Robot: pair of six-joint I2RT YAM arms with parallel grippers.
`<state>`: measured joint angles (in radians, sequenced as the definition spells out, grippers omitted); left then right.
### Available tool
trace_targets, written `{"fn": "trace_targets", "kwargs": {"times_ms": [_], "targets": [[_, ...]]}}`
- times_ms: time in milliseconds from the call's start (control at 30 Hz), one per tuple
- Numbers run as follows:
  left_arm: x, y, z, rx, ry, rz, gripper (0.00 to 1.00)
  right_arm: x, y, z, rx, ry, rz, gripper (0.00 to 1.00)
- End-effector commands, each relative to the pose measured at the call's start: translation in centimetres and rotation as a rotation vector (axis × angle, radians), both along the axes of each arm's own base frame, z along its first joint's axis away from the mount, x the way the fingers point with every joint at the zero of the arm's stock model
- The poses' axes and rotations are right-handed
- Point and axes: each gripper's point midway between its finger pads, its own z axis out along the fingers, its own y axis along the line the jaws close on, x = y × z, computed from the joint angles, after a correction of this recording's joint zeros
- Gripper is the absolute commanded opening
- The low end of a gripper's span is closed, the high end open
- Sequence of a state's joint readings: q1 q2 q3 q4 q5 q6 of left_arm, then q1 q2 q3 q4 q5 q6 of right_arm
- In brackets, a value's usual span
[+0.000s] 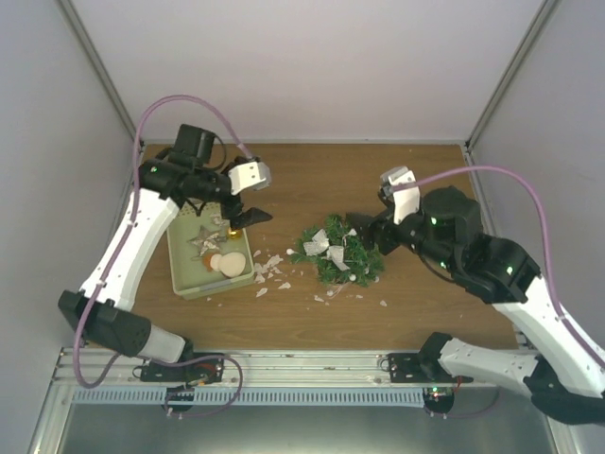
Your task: Decorate the small christmas tree
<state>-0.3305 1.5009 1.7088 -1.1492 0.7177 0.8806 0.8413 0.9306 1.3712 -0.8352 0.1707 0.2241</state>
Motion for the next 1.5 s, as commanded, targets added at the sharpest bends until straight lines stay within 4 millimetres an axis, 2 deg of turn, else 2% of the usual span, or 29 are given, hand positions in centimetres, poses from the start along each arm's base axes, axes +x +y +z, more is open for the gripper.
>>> {"fn": "trace_targets", "kwargs": {"times_ms": [0,100,233,300,400,467,567,667,733,767,833,1033,1267,1400,1467], "targets": [[1.8,4.1,-0.1,0.036,-0.177,0.194,0.99,0.8,2.8,1.4,-0.015,-0.009,0.089,0.85],[0.9,5.8,-1.6,0.075,-0.222,0.255,0.99,2.2,4.3,1.5,-0.046,0.000,0.094,0.85],[-0.5,7.6,-4.2,0.125,-0.206,0.314,0.99,2.1,6.8,4.8,0.040,-0.054,0.194,0.86],[-0.6,8.8,-5.4,0.153,-0.215,0.368,0.99,1.9,8.4,5.6,0.075,-0.065,0.262,0.86],[-0.1,10.9,-7.9,0.223,-0.214,0.459,0.99,3.2,9.6,4.9,0.038,-0.054,0.263,0.86],[0.4,12.5,-10.5,0.288,-0.196,0.515,0.99,4.0,9.8,4.1,0.000,-0.042,0.241,0.86],[1.5,14.8,-13.4,0.363,-0.184,0.589,0.99,4.3,9.8,3.5,-0.021,-0.033,0.233,0.86],[3.5,17.0,-14.7,0.362,-0.171,0.674,0.99,4.2,9.2,3.8,-0.023,-0.046,0.215,0.86],[5.3,19.1,-15.3,0.361,-0.160,0.765,0.98,4.2,8.6,4.0,-0.027,-0.056,0.201,0.86],[6.2,20.7,-15.7,0.367,-0.147,0.826,0.97,4.1,8.4,4.0,-0.029,-0.060,0.200,0.86],[7.6,22.5,-16.4,0.358,-0.118,0.887,0.96,4.3,7.7,4.0,-0.040,-0.072,0.178,0.87],[9.4,24.3,-19.7,0.405,-0.023,0.916,0.91,5.5,6.3,3.3,-0.082,-0.079,0.136,0.88],[9.7,24.6,-23.1,0.463,0.068,0.886,0.90,6.8,5.9,1.4,-0.099,-0.055,0.133,0.88],[10.0,26.5,-25.2,0.570,0.052,0.915,0.87,7.4,5.5,0.7,-0.088,-0.045,0.129,0.89],[10.4,27.6,-25.4,0.611,0.023,0.949,0.86,7.7,5.2,0.6,-0.083,-0.042,0.123,0.89]]}}
